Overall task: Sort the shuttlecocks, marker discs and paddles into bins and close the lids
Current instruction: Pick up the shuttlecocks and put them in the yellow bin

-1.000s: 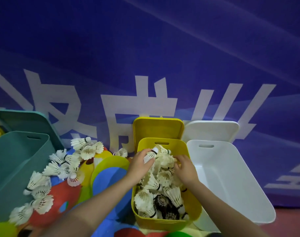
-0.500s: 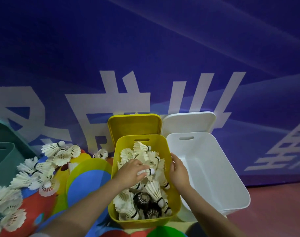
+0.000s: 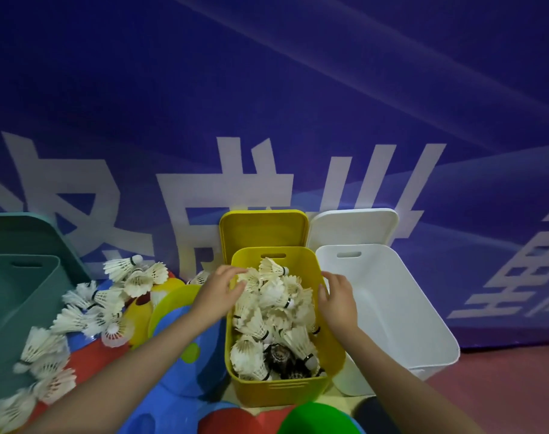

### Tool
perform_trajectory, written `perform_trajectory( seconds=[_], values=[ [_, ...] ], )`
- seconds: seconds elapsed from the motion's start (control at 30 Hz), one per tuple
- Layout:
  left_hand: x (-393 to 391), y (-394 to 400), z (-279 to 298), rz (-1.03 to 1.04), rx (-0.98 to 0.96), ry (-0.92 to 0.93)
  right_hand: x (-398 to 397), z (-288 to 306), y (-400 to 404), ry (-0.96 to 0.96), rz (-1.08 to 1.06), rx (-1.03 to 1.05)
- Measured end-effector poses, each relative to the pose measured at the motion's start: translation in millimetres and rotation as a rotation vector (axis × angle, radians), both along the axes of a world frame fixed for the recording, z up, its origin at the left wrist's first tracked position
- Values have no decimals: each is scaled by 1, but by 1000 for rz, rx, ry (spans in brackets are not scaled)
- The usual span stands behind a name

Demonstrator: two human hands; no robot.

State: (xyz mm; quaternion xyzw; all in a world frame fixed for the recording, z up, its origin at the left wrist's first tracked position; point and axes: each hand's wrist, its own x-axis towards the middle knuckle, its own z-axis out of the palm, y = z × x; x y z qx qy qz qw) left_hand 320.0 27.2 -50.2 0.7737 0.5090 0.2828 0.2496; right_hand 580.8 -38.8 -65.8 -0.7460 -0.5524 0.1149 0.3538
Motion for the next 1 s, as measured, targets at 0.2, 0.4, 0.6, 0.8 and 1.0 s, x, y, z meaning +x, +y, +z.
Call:
perform_trajectory(
  seconds=[0.2,0.4,0.6,0.8,1.0],
  values=[
    [-87,-19,4,112,5,-89,-86,22,-3,143,153,84],
    [-178,-45,-15,280,-15,-133,-192,17,-6,208,378,-3],
    [-270,-81,-33,402,-86,-104,-286,-12,-10,266,487,-104],
    [-344,-115,-59,446,-137,35,-363,-32,-12,166,570,-221],
    [-386,-147,-92,544,-284,188,-417,-41,-1,-34,481,-234]
  ],
)
